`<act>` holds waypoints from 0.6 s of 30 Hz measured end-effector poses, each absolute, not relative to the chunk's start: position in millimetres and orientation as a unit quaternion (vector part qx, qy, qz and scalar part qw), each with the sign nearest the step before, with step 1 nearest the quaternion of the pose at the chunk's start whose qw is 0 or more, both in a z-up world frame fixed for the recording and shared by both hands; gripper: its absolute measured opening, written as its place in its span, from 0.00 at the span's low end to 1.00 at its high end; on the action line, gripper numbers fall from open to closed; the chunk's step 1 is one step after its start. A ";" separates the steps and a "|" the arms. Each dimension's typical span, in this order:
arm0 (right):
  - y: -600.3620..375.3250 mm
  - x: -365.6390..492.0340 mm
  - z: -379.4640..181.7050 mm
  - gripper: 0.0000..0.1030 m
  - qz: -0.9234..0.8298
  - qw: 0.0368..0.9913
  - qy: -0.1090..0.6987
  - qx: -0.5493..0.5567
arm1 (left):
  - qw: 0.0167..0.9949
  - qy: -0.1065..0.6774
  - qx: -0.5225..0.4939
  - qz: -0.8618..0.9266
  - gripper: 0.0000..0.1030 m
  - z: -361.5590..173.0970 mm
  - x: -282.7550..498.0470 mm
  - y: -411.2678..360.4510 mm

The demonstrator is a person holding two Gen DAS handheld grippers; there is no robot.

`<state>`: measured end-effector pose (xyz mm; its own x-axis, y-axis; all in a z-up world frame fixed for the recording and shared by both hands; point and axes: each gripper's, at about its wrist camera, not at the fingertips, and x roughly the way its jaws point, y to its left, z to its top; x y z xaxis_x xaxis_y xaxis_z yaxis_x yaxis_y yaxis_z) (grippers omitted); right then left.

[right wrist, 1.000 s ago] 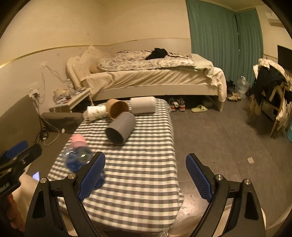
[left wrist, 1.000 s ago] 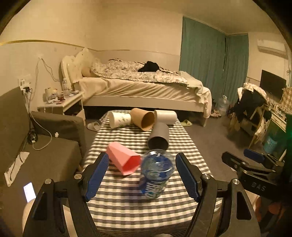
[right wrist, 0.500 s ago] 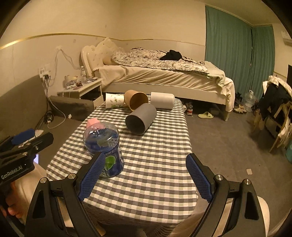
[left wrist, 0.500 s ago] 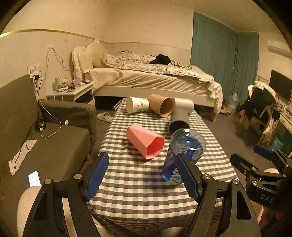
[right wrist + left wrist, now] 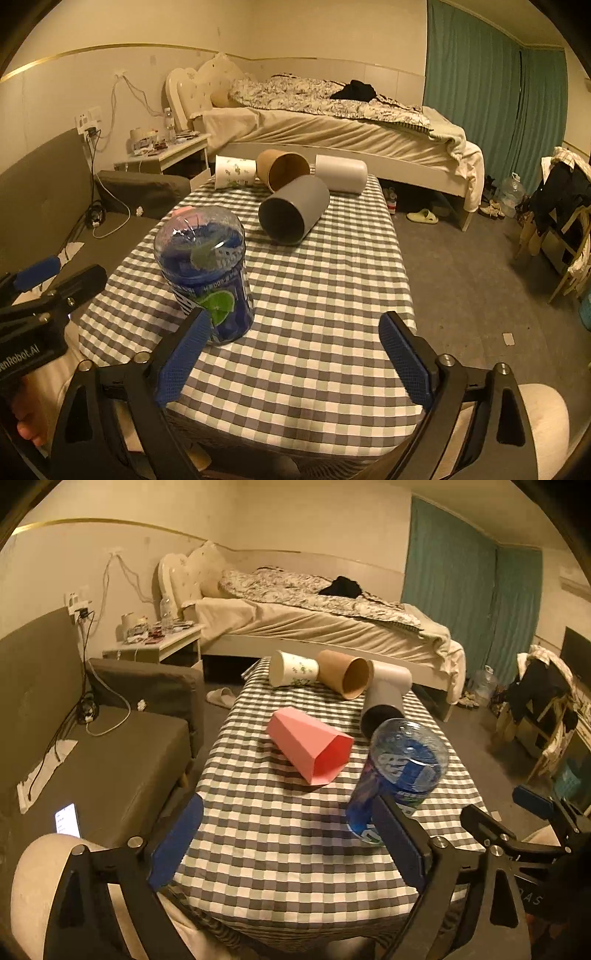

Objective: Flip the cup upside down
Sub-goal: 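Open the left gripper and pull it back from the standing bottle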

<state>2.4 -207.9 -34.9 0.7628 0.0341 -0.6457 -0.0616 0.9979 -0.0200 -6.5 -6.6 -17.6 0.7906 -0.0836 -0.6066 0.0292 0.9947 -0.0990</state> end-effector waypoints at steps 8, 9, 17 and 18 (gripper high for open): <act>-214.7 4.2 -36.3 1.00 0.014 0.939 0.343 -0.006 | 0.948 0.316 -0.044 -0.017 0.97 -16.5 -5.7 -2.6; -215.2 4.2 -36.2 1.00 0.014 0.939 0.344 -0.005 | 0.948 0.316 -0.043 -0.016 0.97 -16.6 -5.9 -2.6; -217.6 3.2 -34.1 1.00 0.012 0.940 0.340 -0.002 | 0.951 0.308 -0.028 -0.021 0.97 -14.5 -9.2 -9.0; -217.2 3.1 -33.8 1.00 0.012 0.940 0.340 -0.002 | 0.951 0.308 -0.025 -0.020 0.97 -14.5 -8.9 -10.1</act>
<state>3.1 -217.2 -33.8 0.7679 0.0214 -0.6402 -0.0244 0.9997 0.0042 -8.9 -10.1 -14.5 0.8091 -0.0535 -0.5853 0.0221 0.9979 -0.0607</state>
